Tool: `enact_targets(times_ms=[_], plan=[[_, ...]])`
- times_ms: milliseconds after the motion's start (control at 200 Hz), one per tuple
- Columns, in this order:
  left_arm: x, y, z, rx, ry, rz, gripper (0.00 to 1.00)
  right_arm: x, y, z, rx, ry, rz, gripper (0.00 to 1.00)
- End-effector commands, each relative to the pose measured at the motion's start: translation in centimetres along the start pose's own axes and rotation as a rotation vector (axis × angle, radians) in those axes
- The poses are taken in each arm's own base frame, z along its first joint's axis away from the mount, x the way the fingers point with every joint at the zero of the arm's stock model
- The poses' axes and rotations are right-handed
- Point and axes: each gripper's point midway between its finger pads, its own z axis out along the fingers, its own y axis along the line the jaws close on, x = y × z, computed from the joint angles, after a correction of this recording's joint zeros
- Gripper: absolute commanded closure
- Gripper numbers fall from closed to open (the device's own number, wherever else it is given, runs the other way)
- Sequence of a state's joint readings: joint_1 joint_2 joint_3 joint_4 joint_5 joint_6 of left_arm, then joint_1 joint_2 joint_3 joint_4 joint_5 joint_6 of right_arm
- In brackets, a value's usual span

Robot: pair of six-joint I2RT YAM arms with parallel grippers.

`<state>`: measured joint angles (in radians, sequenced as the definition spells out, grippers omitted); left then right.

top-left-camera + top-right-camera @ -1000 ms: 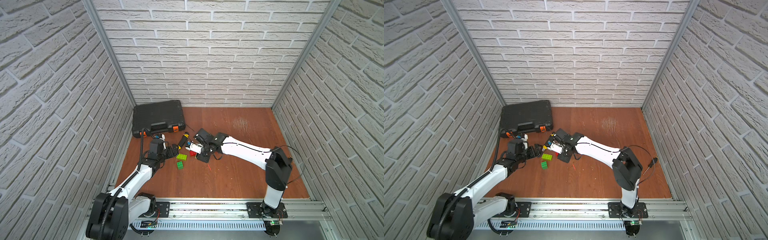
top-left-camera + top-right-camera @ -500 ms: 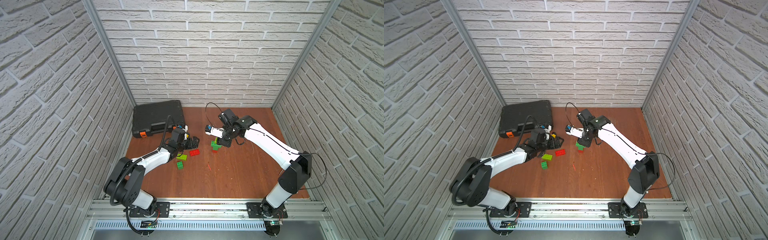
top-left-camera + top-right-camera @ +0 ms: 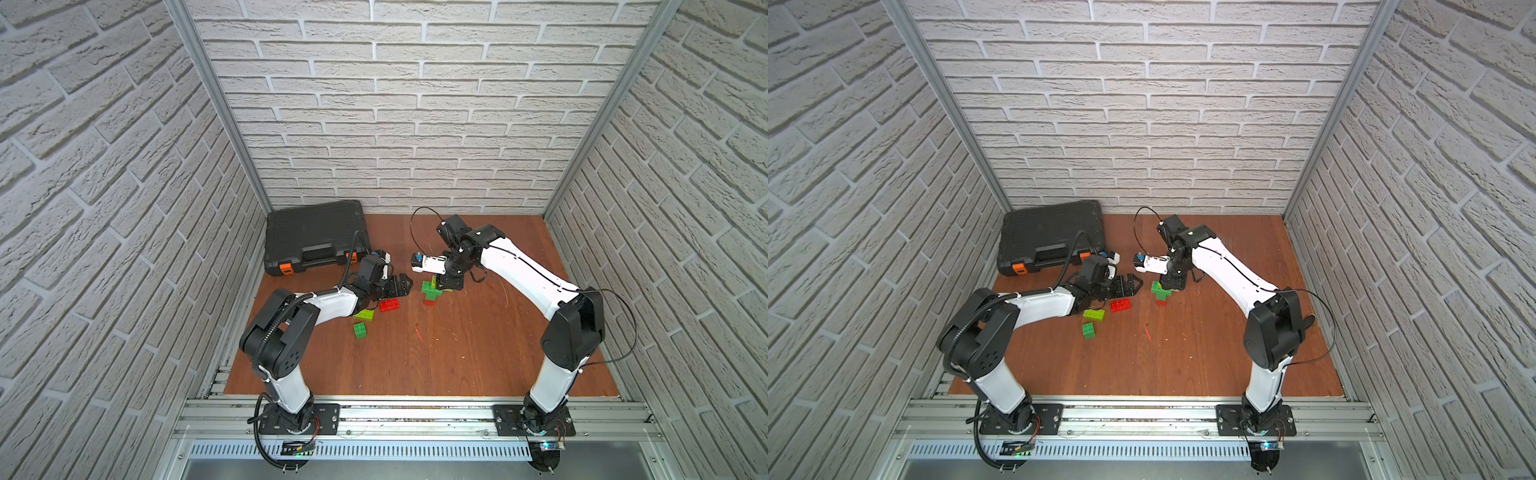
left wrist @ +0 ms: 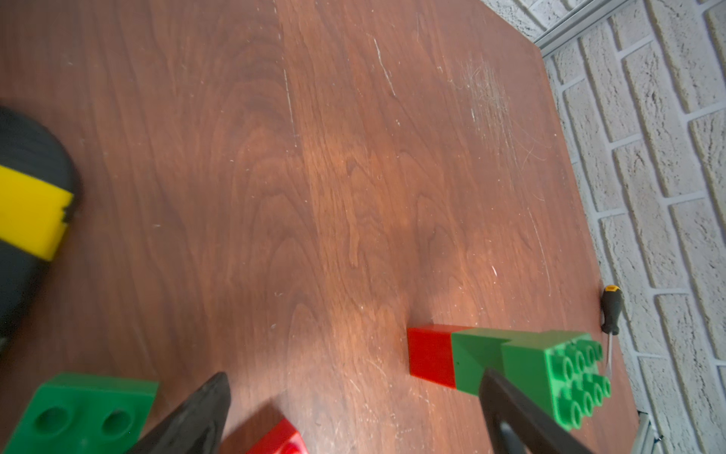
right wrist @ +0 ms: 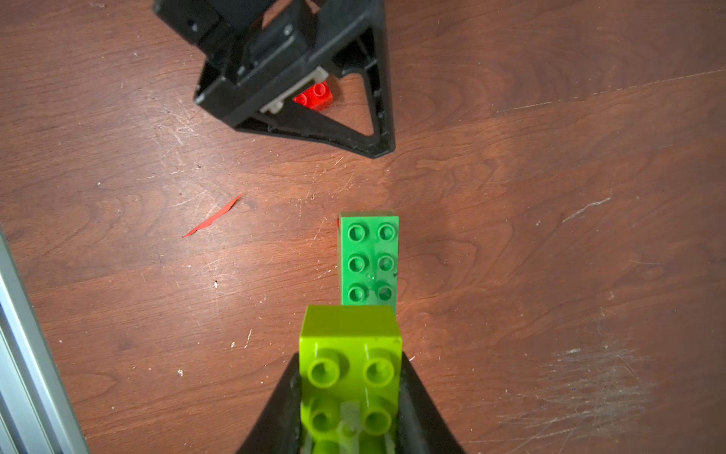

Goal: Assemble a spoon with lego
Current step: Assemble the lego brick with the lego brick.

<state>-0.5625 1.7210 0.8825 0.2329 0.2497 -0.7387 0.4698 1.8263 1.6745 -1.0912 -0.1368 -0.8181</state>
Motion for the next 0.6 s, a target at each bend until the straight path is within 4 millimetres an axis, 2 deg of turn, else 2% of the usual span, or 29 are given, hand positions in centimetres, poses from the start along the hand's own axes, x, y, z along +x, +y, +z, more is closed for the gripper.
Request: enact_targets(times_ms=[0,190,595], plan=[[-1.4,-2.2,0.2,0.075,-0.035,0.015,0.02,-0.6,-0.1,0.4,-0.027,-0.032,-0.019,0.77],[-1.2,-2.5,0.4,0.087,-0.026,0.019,0.02,-0.2,-0.7,1.4,-0.028,-0.019,-0.004,0.77],[-0.8,-2.6,1.0,0.093,-0.009,0.012,0.02,-0.1,-1.3,2.2,-0.039,-0.029,0.009,0.77]])
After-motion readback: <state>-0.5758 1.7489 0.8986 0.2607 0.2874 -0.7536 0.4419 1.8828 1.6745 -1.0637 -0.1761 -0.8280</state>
